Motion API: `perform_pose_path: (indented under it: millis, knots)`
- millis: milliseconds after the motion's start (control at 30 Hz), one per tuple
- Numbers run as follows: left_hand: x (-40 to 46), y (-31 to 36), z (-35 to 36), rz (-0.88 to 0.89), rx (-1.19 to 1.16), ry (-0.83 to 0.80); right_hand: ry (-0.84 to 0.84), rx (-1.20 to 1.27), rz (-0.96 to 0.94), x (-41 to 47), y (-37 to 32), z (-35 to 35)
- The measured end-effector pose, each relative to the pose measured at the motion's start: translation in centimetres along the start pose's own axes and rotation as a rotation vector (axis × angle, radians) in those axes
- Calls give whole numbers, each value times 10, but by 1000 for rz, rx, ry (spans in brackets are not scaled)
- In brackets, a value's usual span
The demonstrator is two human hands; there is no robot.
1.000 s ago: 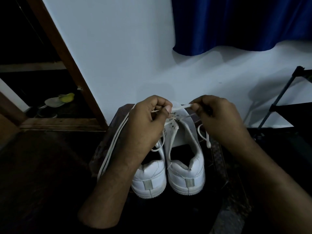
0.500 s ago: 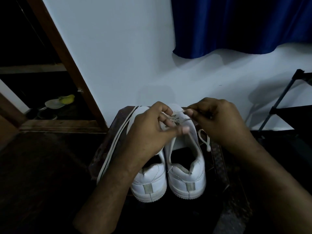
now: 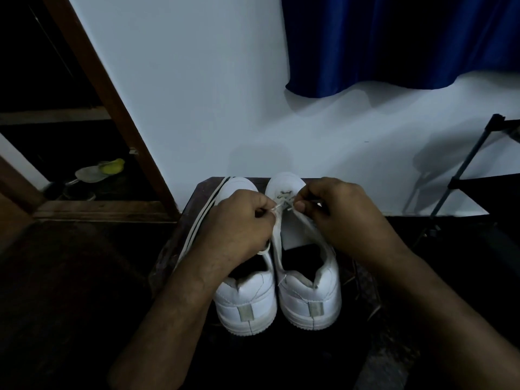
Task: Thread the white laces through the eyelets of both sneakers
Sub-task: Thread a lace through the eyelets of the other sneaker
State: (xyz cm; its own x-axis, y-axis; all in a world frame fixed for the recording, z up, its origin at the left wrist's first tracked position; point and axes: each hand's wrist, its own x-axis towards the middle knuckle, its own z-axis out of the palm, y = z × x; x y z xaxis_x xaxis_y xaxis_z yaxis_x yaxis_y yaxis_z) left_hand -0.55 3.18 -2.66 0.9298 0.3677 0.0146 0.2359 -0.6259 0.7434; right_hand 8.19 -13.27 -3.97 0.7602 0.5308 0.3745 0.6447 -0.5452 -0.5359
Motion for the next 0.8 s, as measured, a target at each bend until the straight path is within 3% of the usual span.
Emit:
perform_pose_path:
  millis: [233,467,633,800]
  knots:
    - [3,1,1,-42,20,-33,75,-30,-31,0,-4,7]
    - [2,2,-2,-33,52,-15,-59,122,27,0,-5,5]
    - [2,-1,-1,-28,38,20,-43,169,25,1,-3,12]
    - [-7,10,8,115,306,122,-5,402,135,2,-2,12]
